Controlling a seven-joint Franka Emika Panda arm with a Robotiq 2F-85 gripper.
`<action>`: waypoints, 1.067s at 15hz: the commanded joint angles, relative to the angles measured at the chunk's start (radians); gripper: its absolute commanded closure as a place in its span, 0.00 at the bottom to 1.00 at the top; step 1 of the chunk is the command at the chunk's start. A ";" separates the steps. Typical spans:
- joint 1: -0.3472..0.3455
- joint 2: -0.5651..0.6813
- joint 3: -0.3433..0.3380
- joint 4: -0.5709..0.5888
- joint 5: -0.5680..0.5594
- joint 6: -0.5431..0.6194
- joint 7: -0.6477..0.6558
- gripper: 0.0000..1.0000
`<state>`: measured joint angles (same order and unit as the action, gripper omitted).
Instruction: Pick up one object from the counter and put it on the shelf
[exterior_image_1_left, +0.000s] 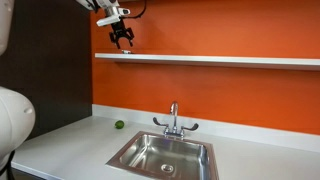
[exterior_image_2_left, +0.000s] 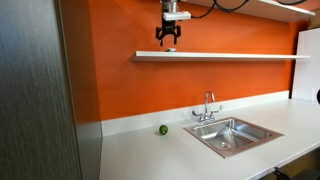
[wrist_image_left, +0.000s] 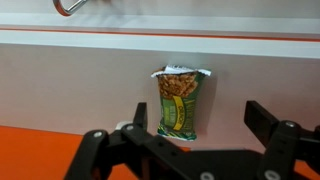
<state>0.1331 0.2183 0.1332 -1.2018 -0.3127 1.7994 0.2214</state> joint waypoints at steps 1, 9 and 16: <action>0.008 -0.131 0.008 -0.147 0.004 0.022 0.038 0.00; 0.066 -0.414 0.034 -0.493 0.031 0.050 0.150 0.00; 0.048 -0.625 0.075 -0.884 0.147 0.128 0.244 0.00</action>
<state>0.2076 -0.2982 0.1888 -1.8948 -0.2043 1.8561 0.4210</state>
